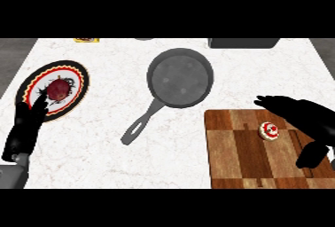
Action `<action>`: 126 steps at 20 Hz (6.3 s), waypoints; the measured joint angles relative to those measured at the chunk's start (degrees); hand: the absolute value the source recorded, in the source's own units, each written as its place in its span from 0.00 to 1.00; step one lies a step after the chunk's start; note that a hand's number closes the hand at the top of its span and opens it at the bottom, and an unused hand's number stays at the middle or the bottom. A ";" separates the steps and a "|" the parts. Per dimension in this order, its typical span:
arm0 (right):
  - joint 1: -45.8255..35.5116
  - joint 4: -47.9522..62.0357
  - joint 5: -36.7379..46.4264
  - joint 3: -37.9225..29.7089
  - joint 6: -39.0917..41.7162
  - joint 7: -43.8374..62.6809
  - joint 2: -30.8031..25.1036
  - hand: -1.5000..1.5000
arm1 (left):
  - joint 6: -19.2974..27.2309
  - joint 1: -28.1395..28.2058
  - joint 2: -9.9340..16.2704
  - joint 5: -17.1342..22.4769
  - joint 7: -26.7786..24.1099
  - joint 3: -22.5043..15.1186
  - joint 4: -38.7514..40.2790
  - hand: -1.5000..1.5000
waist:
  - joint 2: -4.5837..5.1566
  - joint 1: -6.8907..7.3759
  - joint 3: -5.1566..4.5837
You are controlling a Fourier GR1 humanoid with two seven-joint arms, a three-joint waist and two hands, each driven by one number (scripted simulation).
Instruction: Pick the cupcake from the cutting board and place it in the pan
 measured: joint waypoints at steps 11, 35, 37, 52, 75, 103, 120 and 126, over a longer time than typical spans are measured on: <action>-0.53 6.06 8.83 -1.72 -0.94 -5.76 5.61 0.00 | -2.90 -0.43 -2.04 -3.52 1.62 3.39 -1.45 0.50 | 0.01 0.09 0.00; -2.50 17.22 25.38 -2.95 -11.28 -13.47 13.20 1.00 | -6.50 0.34 -6.24 -8.99 2.00 8.63 -2.63 0.50 | -0.03 0.09 -0.03; -2.64 17.04 25.97 -3.93 -11.74 -14.45 13.09 1.00 | -7.37 0.48 -6.16 -8.98 1.30 9.47 -1.90 0.50 | -0.03 0.05 -0.02; 7.64 3.42 24.24 -16.94 -14.04 10.59 22.87 1.00 | -8.67 -0.02 -5.88 -8.89 2.59 11.17 -2.19 0.50 | -0.26 -0.93 -0.07; -19.27 8.80 20.47 -17.37 -28.43 19.83 38.85 1.00 | -9.00 -0.79 -7.89 -11.46 2.44 10.63 -2.98 0.50 | 0.20 0.93 -0.01; -47.25 76.10 2.63 -31.51 -56.25 -0.28 40.96 0.00 | -9.99 -6.00 -10.10 -13.24 1.99 8.29 -1.68 0.50 | 2.65 6.65 0.16; -50.10 78.60 -10.87 -41.00 -65.87 -16.10 40.86 0.00 | -9.71 -7.10 -10.16 -13.48 2.02 8.91 0.22 0.50 | 2.18 5.77 0.13; -49.32 78.19 -13.65 -43.76 -66.36 -16.33 37.37 0.00 | -9.49 -3.73 -9.79 -13.02 2.10 10.07 -1.41 0.50 | 1.19 3.44 0.08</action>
